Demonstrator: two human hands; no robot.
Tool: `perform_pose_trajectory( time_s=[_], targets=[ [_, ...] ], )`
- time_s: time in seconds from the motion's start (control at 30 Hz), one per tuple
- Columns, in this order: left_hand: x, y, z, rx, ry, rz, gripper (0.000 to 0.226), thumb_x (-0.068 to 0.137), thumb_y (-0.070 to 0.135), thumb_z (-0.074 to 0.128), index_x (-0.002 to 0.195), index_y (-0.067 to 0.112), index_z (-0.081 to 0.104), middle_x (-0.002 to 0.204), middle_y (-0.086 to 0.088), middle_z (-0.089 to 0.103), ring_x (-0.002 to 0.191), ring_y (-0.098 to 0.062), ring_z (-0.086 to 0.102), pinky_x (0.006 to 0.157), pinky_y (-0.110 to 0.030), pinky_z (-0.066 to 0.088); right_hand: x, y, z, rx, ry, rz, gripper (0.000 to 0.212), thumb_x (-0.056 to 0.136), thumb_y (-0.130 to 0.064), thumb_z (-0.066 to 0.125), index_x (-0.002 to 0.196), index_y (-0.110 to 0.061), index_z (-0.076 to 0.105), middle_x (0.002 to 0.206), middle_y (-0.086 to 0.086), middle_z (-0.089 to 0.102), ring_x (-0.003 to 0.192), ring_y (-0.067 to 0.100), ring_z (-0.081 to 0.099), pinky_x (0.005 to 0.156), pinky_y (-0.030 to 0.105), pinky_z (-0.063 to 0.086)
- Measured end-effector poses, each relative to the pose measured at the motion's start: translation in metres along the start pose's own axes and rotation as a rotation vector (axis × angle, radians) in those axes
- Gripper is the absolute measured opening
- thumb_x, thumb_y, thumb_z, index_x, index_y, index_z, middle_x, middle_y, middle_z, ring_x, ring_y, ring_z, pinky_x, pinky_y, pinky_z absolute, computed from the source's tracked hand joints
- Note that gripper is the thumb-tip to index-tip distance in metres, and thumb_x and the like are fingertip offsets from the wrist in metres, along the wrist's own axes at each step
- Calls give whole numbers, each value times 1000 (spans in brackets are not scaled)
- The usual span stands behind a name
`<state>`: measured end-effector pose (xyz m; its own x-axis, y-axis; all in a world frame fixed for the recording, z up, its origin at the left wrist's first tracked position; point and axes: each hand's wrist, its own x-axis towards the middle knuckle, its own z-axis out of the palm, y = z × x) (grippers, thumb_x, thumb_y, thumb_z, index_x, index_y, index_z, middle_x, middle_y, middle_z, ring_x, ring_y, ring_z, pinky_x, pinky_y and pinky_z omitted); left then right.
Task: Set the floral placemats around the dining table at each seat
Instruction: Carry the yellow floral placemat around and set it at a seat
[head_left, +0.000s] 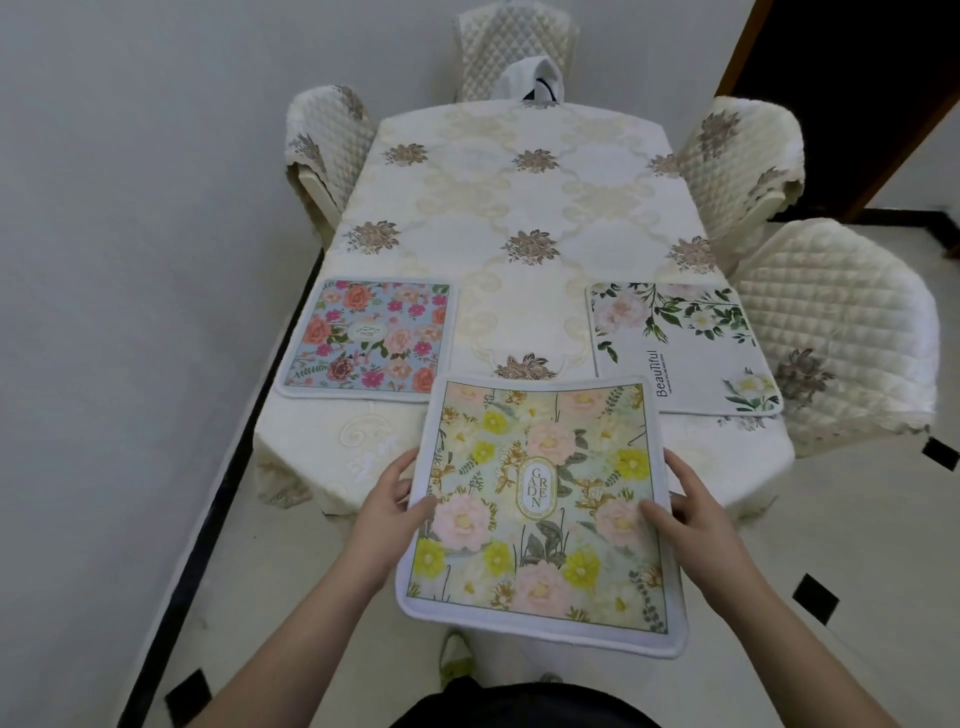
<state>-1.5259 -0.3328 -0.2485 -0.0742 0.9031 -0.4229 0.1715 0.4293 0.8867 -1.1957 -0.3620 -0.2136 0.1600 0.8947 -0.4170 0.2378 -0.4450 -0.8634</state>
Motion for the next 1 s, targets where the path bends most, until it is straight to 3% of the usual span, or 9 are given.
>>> perform_pose_trajectory(
  time_s=[0.13,0.4,0.53,0.73,0.87,1.0],
  targets=[
    [-20,11,21,16,74,-6,44,96,10,59,130,37,53,99,6,75,80,-11,73,64,-34,60,-6,3,-27,85,-87,-9,62,97,-13,57,145,-43,33,98,-2,76,88,20,73,76,48,59],
    [-70,1,15,-89,220,-28,45,96,11,62,128,42,55,103,3,75,92,-24,74,78,-54,59,2,9,-27,82,-249,-56,60,97,-15,56,143,-47,34,102,0,75,90,25,73,78,53,58],
    [-104,-14,-2,-181,343,-79,46,95,13,62,126,46,56,108,2,74,93,-26,74,77,-57,59,3,-1,-4,57,-346,-73,57,97,-14,57,139,-49,39,98,-5,75,88,22,73,77,52,58],
    [-159,-33,-31,-304,521,-101,44,96,7,60,128,38,55,100,-1,75,86,-27,75,73,-55,60,-4,-21,46,-20,-510,-117,58,97,-14,57,140,-49,40,105,2,74,88,25,74,76,52,59],
    [-193,-52,-56,-372,635,-118,43,97,9,59,128,38,54,101,-3,73,84,-25,75,70,-53,61,-19,-36,88,-120,-594,-176,56,97,-13,56,138,-47,42,93,-5,76,80,21,74,66,44,60],
    [-229,-78,-87,-415,740,-127,40,98,10,58,126,38,54,101,-2,73,83,-22,75,70,-50,62,-40,-48,138,-182,-727,-198,59,97,-13,55,141,-48,38,105,2,74,86,25,74,72,53,59]
  ],
)
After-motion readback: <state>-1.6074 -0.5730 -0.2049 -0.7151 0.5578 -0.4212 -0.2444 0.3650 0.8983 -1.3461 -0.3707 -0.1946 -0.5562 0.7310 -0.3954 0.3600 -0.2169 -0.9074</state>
